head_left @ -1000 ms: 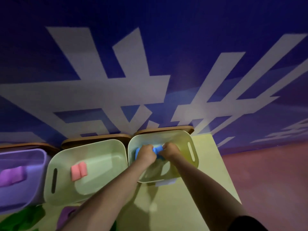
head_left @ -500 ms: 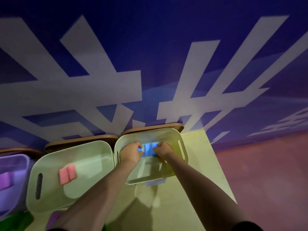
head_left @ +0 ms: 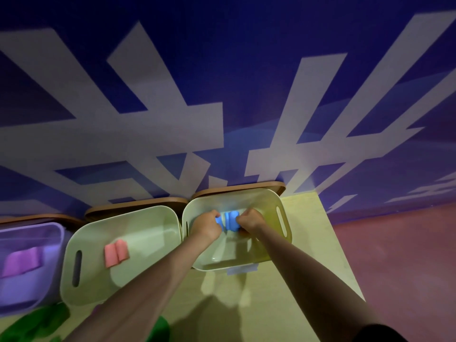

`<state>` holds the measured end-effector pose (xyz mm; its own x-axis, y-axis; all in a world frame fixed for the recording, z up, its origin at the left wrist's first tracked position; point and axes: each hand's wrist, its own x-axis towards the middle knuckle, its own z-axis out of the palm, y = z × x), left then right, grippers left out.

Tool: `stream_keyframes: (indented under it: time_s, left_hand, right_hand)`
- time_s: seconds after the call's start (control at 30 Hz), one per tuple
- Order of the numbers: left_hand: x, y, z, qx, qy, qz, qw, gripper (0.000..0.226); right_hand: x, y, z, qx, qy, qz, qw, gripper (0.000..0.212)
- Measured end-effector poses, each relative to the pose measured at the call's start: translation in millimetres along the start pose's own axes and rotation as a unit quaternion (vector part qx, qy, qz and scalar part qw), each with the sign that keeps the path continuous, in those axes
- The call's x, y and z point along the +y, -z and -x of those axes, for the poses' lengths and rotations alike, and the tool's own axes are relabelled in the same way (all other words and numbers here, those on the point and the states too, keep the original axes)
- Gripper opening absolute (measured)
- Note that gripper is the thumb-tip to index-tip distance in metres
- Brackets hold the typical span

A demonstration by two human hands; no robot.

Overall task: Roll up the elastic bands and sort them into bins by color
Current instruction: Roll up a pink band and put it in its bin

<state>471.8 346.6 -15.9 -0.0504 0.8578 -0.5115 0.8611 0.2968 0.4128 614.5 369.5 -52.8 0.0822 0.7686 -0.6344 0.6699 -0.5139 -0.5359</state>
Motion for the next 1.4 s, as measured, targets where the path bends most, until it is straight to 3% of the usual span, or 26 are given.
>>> stream_keyframes:
  time_s: [0.17, 0.27, 0.47, 0.83, 1.07, 1.17, 1.33, 1.4]
  left_hand:
    - [-2.5, 0.6, 4.6, 0.018, 0.010, 0.007, 1.000, 0.044]
    - [-3.4, 0.3, 9.4, 0.043, 0.022, 0.034, 0.998, 0.043]
    - [-1.5, 0.0, 13.4, 0.071, 0.034, 0.079, 0.994, 0.022]
    - [-0.4, -0.4, 15.7, 0.090, 0.026, 0.103, 0.990, 0.029]
    - [-5.5, 5.4, 18.2, 0.052, 0.032, 0.025, 0.998, 0.043]
    - [-4.1, 4.5, 20.6, 0.049, 0.030, 0.001, 0.998, 0.043]
    - [-4.6, 1.2, 19.4, 0.051, 0.043, 0.068, 0.995, 0.042]
    - [-5.1, 1.6, 18.3, 0.055, 0.041, 0.080, 0.994, 0.041]
  right_hand:
    - [-5.6, 0.6, 6.7, -0.002, 0.010, 0.029, 1.000, 0.021]
    - [-15.1, -3.3, 7.5, -0.023, 0.016, 0.051, 0.998, 0.025]
    - [-26.2, -7.7, 3.7, -0.058, 0.030, 0.078, 0.995, 0.021]
    - [-23.1, -13.2, 9.1, -0.034, 0.033, 0.030, 0.998, 0.038]
    - [-21.9, -11.8, 14.7, -0.028, 0.042, 0.029, 0.998, 0.031]
    - [-24.0, -12.5, 17.2, -0.008, 0.057, 0.034, 0.998, 0.011]
    - [-25.7, -12.3, 14.9, -0.040, 0.026, 0.024, 0.999, 0.034]
    - [-26.0, -12.4, 14.3, -0.025, 0.033, 0.027, 0.999, 0.023]
